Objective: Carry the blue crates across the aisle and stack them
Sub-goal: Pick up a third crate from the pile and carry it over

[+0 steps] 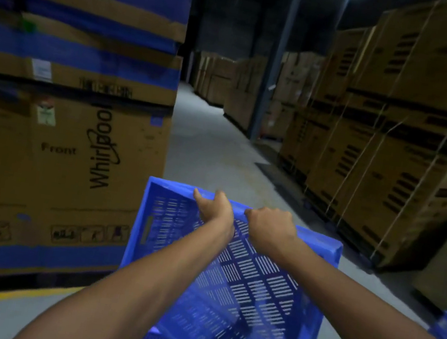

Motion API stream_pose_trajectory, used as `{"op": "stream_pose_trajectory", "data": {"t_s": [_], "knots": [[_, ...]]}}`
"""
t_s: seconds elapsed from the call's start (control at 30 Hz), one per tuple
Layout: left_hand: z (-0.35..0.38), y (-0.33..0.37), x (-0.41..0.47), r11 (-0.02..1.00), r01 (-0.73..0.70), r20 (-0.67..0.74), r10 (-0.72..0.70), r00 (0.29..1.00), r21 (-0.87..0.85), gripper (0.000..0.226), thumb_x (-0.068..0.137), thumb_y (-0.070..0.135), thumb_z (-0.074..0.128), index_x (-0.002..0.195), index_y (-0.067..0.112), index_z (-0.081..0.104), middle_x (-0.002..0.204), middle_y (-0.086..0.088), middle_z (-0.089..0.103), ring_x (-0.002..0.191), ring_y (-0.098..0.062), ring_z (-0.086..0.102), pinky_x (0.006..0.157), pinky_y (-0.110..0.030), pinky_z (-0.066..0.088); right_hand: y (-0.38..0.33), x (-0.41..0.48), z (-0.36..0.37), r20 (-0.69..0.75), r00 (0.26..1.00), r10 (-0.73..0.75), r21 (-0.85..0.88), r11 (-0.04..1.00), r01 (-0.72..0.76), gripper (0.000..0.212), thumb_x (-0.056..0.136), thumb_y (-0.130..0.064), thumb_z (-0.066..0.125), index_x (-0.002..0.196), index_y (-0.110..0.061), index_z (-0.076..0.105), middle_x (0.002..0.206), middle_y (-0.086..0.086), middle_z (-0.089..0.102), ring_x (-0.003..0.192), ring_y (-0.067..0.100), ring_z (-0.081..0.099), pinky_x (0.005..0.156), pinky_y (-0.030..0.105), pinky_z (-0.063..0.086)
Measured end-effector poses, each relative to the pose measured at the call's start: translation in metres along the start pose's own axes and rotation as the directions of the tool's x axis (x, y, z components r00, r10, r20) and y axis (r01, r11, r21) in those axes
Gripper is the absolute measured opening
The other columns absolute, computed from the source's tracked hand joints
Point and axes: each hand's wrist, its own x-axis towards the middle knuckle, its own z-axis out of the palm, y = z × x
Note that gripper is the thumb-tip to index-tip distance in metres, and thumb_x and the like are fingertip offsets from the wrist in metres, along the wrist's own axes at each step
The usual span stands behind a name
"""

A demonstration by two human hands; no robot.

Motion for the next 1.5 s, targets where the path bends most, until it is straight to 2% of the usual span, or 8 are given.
{"op": "stream_pose_trajectory", "data": {"t_s": [0.13,0.27,0.43,0.53,0.73,0.93,1.13,1.5], "knots": [[0.007,0.001,-0.002,0.986,0.066,0.071,-0.078,0.994,0.154,0.083,0.091,0.009,0.05,0.157,0.031,0.005,0.139,-0.022,0.051,0.116,-0.038,0.059,0.102,-0.044,0.046,-0.001,-0.02,-0.009,0.122,0.992,-0.035,-0.026,0.999,0.038,0.034,0.097,-0.023,0.046,0.129,-0.016,0.052,0.127,0.009,0.063,0.115,0.029,0.062,0.088,0.036,0.047],[0.023,-0.007,-0.016,0.967,0.006,0.195,-0.058,0.979,0.255,0.044,0.079,0.01,0.055,0.122,0.006,0.057,0.117,-0.013,0.067,0.099,-0.032,0.067,0.086,-0.037,0.055,0.018,-0.034,-0.022,0.374,0.925,-0.06,0.118,0.993,0.016,0.054,0.089,-0.051,0.06,0.122,-0.008,0.06,0.119,0.013,0.067,0.109,0.031,0.063,0.083,0.031,0.047],[0.053,-0.017,-0.028,0.933,-0.169,0.48,-0.005,0.877,0.319,0.017,0.071,0.002,0.067,0.088,0.005,0.066,0.078,-0.009,0.067,0.06,-0.02,0.06,0.057,-0.031,0.053,0.071,-0.038,-0.017,0.405,0.912,-0.063,0.38,0.919,-0.105,0.055,0.085,-0.056,0.066,0.121,-0.014,0.062,0.104,0.007,0.073,0.093,0.027,0.066,0.081,0.036,0.055],[0.076,-0.011,-0.029,0.874,-0.326,0.639,0.023,0.769,0.36,0.02,0.065,0.002,0.072,0.084,0.008,0.068,0.079,-0.012,0.072,0.067,-0.023,0.067,0.068,-0.044,0.061,0.108,-0.038,-0.011,0.336,0.941,-0.043,0.38,0.92,-0.093,0.055,0.087,-0.051,0.068,0.132,-0.021,0.059,0.125,0.003,0.064,0.113,0.024,0.058,0.086,0.028,0.044],[0.12,0.02,-0.039,0.586,-0.717,0.901,-0.05,0.432,0.376,0.008,0.078,-0.003,0.065,0.08,0.004,0.067,0.058,0.001,0.068,0.047,-0.006,0.059,0.047,-0.02,0.047,0.191,-0.022,0.017,0.111,0.989,0.097,0.386,0.913,-0.133,0.083,0.088,-0.051,0.065,0.155,-0.022,0.025,0.152,0.01,0.039,0.136,0.028,0.04,0.104,0.04,0.04],[0.189,0.016,-0.048,0.22,-0.945,0.955,-0.227,0.193,0.243,0.038,0.076,0.008,0.075,0.109,0.005,0.056,0.102,-0.015,0.07,0.087,-0.025,0.067,0.078,-0.038,0.054,0.258,-0.008,0.031,-0.053,0.997,0.053,0.105,0.993,-0.047,0.127,0.069,-0.069,0.072,0.156,-0.029,-0.012,0.163,0.008,-0.02,0.15,0.029,-0.015,0.119,0.059,0.004],[0.237,-0.011,-0.053,-0.12,-0.987,0.909,-0.39,0.146,0.107,0.056,0.075,0.028,0.078,0.125,0.013,0.055,0.093,0.001,0.064,0.085,-0.018,0.062,0.073,-0.029,0.049,0.314,0.008,0.069,0.269,0.961,0.061,0.328,0.932,-0.151,0.119,0.058,-0.074,0.078,0.154,-0.026,0.026,0.152,0.0,0.042,0.135,0.025,0.043,0.107,0.041,0.038],[0.359,-0.086,-0.017,-0.145,-0.979,0.874,-0.482,-0.054,-0.141,0.065,0.069,0.037,0.083,0.125,0.017,0.058,0.101,0.0,0.058,0.093,-0.018,0.054,0.078,-0.031,0.049,0.382,0.068,0.154,0.641,0.743,0.19,0.398,0.745,-0.535,0.075,0.058,-0.074,0.077,0.106,-0.018,0.062,0.111,-0.003,0.063,0.099,0.02,0.061,0.089,0.037,0.05]]}}
